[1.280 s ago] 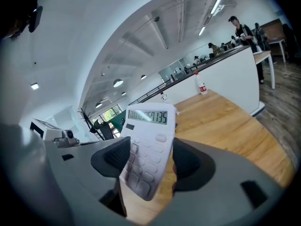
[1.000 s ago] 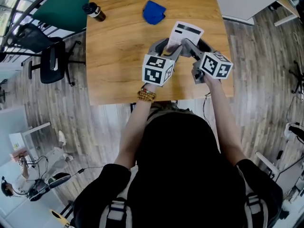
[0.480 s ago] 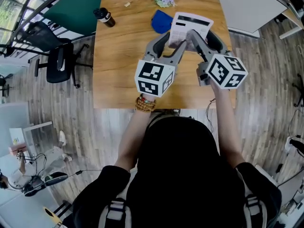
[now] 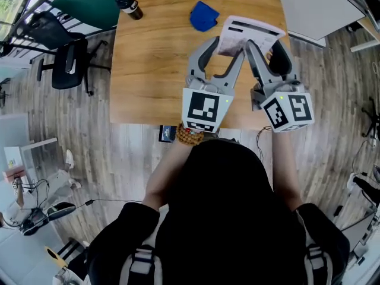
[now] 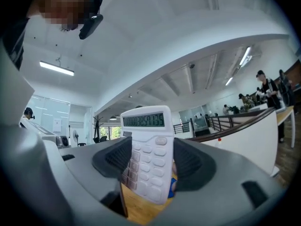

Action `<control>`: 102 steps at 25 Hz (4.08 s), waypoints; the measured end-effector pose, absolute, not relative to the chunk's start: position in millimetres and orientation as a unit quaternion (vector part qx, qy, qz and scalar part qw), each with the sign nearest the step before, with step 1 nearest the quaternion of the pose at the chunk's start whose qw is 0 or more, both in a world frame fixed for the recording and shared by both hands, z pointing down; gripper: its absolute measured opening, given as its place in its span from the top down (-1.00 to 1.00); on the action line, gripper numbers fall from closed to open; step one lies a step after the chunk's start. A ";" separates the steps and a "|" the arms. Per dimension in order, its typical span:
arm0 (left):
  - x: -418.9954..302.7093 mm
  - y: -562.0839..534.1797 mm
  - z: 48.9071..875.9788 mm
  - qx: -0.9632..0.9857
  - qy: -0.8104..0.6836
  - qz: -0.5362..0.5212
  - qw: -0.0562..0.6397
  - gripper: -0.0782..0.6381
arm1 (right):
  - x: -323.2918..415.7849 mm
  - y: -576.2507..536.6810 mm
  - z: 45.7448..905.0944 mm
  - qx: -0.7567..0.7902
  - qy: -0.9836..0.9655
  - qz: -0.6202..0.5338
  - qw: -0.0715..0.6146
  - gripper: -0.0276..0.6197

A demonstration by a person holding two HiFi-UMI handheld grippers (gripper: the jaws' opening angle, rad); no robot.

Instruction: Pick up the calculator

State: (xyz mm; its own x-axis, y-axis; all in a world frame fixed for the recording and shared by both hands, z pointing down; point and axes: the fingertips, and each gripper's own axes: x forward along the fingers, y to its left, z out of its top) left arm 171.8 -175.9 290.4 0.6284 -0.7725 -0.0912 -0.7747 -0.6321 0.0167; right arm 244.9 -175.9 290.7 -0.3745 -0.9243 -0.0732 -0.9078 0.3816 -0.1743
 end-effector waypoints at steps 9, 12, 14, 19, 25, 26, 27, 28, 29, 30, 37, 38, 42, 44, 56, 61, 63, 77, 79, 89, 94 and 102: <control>151.3 -155.8 328.6 -0.880 0.473 0.047 -0.008 0.10 | 222.1 -158.1 327.1 -0.529 0.847 -0.022 0.034 0.06; 142.3 -151.0 342.5 -0.875 0.483 0.036 -0.004 0.10 | 213.0 -153.8 345.3 -0.528 0.848 -0.024 0.028 0.06; 136.3 -149.5 354.1 -0.872 0.488 0.028 -0.009 0.10 | 206.6 -151.7 357.9 -0.527 0.849 -0.031 0.023 0.06; 128.5 -146.6 376.6 -0.867 0.497 0.011 -0.019 0.11 | 198.5 -145.5 382.7 -0.529 0.848 -0.039 0.000 0.06; 122.9 -142.6 387.9 -0.865 0.502 0.010 -0.008 0.14 | 193.7 -139.9 397.8 -0.534 0.845 -0.031 -0.008 0.09; 122.4 -141.8 389.5 -0.865 0.502 0.010 -0.009 0.14 | 193.2 -140.0 399.0 -0.535 0.844 -0.031 -0.009 0.10; 121.7 -141.0 391.2 -0.865 0.501 0.009 -0.012 0.14 | 192.6 -140.0 400.4 -0.535 0.844 -0.031 -0.011 0.10; 120.8 -140.2 392.7 -0.865 0.501 0.009 -0.014 0.14 | 191.9 -140.0 402.0 -0.536 0.844 -0.030 -0.013 0.10; 119.9 -139.4 394.3 -0.865 0.501 0.010 -0.015 0.14 | 191.1 -140.0 404.1 -0.536 0.844 -0.030 -0.014 0.11; 118.8 -138.8 396.1 -0.865 0.501 0.010 -0.015 0.14 | 190.2 -140.1 406.5 -0.536 0.844 -0.030 -0.016 0.12; 117.3 -140.6 404.8 -0.866 0.499 0.010 -0.014 0.14 | 188.3 -142.1 413.9 -0.534 0.844 -0.032 -0.019 0.14; 116.9 -140.2 404.8 -0.867 0.499 0.010 -0.013 0.14 | 188.3 -141.9 413.5 -0.534 0.845 -0.033 -0.016 0.15; 116.5 -139.9 406.0 -0.869 0.494 0.013 -0.016 0.14 | 187.9 -142.0 413.9 -0.537 0.843 -0.031 -0.017 0.16; 116.7 -141.2 405.7 -0.871 0.492 0.017 -0.014 0.14 | 188.4 -142.7 414.8 -0.538 0.842 -0.034 -0.018 0.17; 117.9 -142.7 406.4 -0.876 0.480 0.025 -0.029 0.14 | 190.1 -144.1 413.0 -0.536 0.843 -0.023 -0.029 0.17; 119.7 -143.5 412.1 -0.875 0.483 0.016 -0.040 0.14 | 192.0 -142.6 417.0 -0.538 0.841 -0.027 -0.040 0.18; 118.4 -143.8 414.6 -0.873 0.485 0.013 -0.042 0.14 | 190.9 -142.9 420.8 -0.537 0.842 -0.028 -0.044 0.18; 117.8 -133.8 428.3 -0.880 0.470 -0.008 -0.059 0.22 | 193.9 -132.3 437.4 -0.544 0.836 -0.053 -0.057 0.19; 117.1 -136.1 430.0 -0.879 0.472 -0.012 -0.059 0.22 | 193.2 -133.6 439.6 -0.544 0.835 -0.056 -0.059 0.19; 113.3 -126.7 439.2 -0.878 0.473 -0.024 -0.063 0.23 | 190.6 -124.6 452.5 -0.539 0.837 -0.069 -0.064 0.21; 113.4 -120.8 442.7 -0.878 0.473 -0.026 -0.067 0.25 | 191.1 -118.7 453.6 -0.540 0.835 -0.078 -0.070 0.21; 115.9 -113.9 451.2 -0.878 0.471 -0.034 -0.074 0.25 | 194.0 -111.9 463.2 -0.538 0.835 -0.087 -0.073 0.21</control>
State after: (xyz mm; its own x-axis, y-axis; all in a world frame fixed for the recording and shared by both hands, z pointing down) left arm 115.9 -113.9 451.2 0.5544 -0.8223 0.1286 -0.8322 -0.5457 0.0982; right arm 194.0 -111.9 463.2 -0.4102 -0.8860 0.2164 -0.9116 0.4056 -0.0673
